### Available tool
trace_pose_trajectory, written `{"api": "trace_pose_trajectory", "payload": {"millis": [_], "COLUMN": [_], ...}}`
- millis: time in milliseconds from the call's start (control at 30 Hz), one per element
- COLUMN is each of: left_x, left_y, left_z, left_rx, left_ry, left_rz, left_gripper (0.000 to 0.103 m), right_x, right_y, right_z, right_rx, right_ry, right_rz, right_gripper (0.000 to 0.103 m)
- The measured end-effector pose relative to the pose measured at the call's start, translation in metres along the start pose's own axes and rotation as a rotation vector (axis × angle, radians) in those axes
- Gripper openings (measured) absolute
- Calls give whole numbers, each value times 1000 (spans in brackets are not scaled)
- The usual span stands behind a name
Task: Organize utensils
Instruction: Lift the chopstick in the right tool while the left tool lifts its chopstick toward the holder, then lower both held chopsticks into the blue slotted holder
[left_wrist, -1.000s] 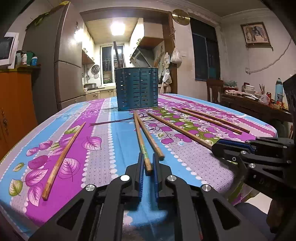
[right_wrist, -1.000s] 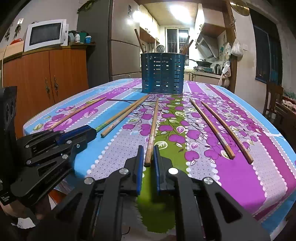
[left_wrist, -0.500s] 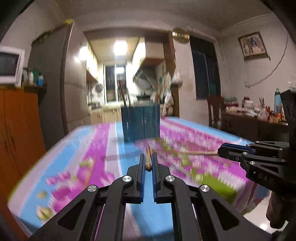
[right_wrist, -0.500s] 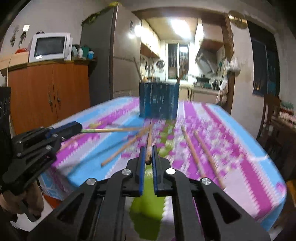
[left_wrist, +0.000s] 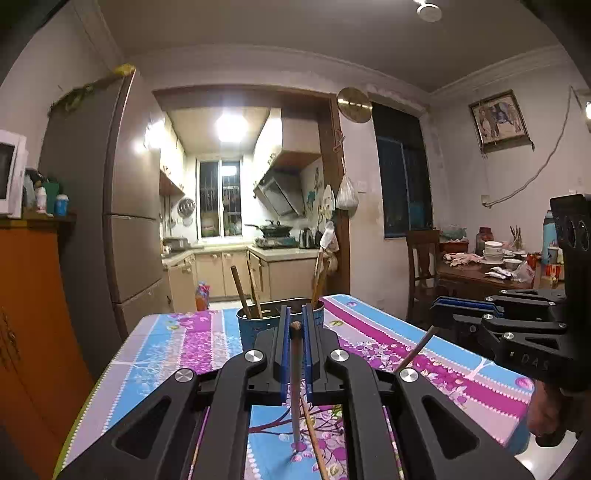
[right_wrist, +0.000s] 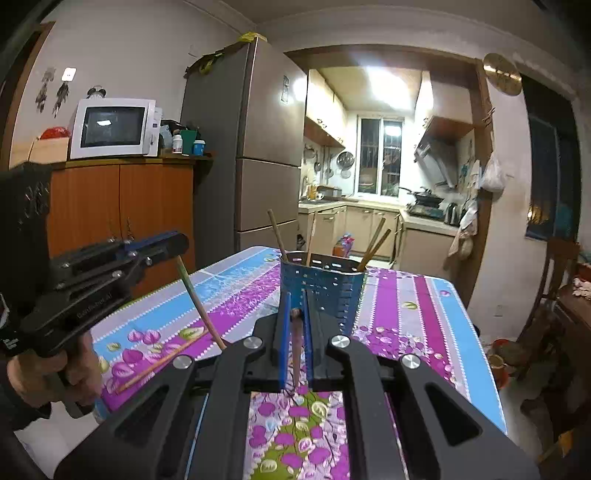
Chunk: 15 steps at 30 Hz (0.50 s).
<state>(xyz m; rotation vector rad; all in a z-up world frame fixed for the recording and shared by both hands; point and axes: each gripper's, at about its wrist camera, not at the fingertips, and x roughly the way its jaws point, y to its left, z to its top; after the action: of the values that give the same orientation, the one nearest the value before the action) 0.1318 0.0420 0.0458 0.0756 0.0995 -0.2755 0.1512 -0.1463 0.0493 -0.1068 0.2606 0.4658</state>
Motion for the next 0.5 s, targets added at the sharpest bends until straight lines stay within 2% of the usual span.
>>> {"api": "trace_pose_trajectory", "payload": {"millis": [133, 500], "left_x": [11, 28], "left_y": [4, 11], "left_z": [13, 37], "left_rx": [7, -18], "left_ry": [13, 43], "left_rz": [0, -35], "left_gripper": [8, 8], "right_x": [7, 21], "right_y": [-10, -27], "right_z": [16, 59], "right_rx": [20, 11], "right_ry": [28, 52], "right_rz": [32, 52], "right_gripper": [5, 5]}}
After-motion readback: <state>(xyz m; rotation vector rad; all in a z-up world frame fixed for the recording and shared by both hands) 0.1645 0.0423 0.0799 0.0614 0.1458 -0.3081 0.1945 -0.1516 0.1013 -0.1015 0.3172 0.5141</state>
